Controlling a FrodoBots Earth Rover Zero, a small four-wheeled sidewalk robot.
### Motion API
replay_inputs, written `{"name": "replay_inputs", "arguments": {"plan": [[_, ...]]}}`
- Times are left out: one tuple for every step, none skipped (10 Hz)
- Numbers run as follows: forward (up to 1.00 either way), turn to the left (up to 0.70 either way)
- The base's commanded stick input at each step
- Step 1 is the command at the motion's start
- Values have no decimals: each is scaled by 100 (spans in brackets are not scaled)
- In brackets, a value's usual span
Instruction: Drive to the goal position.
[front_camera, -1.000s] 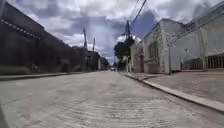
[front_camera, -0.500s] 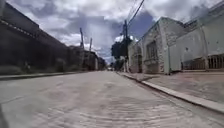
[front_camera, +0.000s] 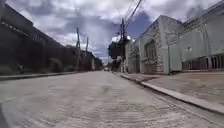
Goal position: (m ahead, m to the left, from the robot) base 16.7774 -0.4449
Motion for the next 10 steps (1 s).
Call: {"name": "replay_inputs", "arguments": {"plan": [[70,-15],[70,-15],[70,-15],[70,-15],[70,-15],[70,-15],[70,-15],[70,-15],[70,-15],[70,-15]]}}
